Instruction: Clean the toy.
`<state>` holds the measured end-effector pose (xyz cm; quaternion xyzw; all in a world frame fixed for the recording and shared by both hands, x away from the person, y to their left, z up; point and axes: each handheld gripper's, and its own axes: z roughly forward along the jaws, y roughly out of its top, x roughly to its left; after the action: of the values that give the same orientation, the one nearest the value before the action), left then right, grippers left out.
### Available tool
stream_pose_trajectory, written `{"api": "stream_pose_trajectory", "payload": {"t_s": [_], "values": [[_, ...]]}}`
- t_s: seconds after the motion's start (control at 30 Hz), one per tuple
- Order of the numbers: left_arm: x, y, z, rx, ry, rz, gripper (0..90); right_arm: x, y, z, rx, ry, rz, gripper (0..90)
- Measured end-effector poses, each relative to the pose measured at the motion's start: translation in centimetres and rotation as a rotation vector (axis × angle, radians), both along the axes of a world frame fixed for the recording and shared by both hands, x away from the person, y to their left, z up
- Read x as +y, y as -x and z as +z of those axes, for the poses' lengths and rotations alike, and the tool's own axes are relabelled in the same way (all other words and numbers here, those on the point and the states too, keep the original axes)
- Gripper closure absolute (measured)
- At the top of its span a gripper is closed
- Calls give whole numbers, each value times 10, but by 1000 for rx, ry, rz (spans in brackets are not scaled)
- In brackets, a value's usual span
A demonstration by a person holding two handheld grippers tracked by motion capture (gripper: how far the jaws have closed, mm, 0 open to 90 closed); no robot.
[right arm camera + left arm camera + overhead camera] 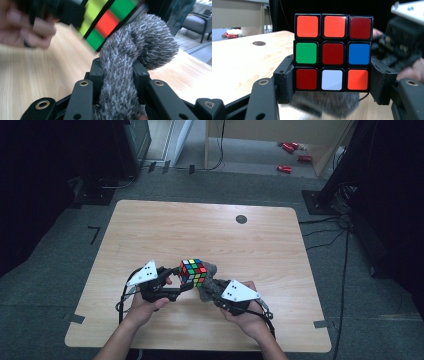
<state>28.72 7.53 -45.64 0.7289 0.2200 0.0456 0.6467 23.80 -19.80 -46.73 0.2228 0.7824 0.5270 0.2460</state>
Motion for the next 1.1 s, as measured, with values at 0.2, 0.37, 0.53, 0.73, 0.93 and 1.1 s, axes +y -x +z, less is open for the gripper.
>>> {"api": "stream_pose_trajectory", "payload": {"t_s": [0.2, 0.37, 0.53, 0.73, 0.93, 1.1], "values": [[0, 0, -1, 2, -3, -4, 352, -7, 0, 11, -30, -79, -36, 683], [3, -1, 2, 5, 41, 37, 352, 3, 2, 1, 11, -56, -15, 675], [0, 2, 0, -9, 112, 104, 352, 17, 1, -11, 176, -192, -5, 672], [-8, 4, -5, -28, 91, 134, 352, 22, 0, -12, 278, -304, -36, 676], [-16, 7, -7, -39, 68, 128, 352, 20, -3, -18, 329, -367, -87, 676], [-22, 11, -7, -69, 35, 127, 352, 33, 3, -17, 307, -338, -38, 675]]}}
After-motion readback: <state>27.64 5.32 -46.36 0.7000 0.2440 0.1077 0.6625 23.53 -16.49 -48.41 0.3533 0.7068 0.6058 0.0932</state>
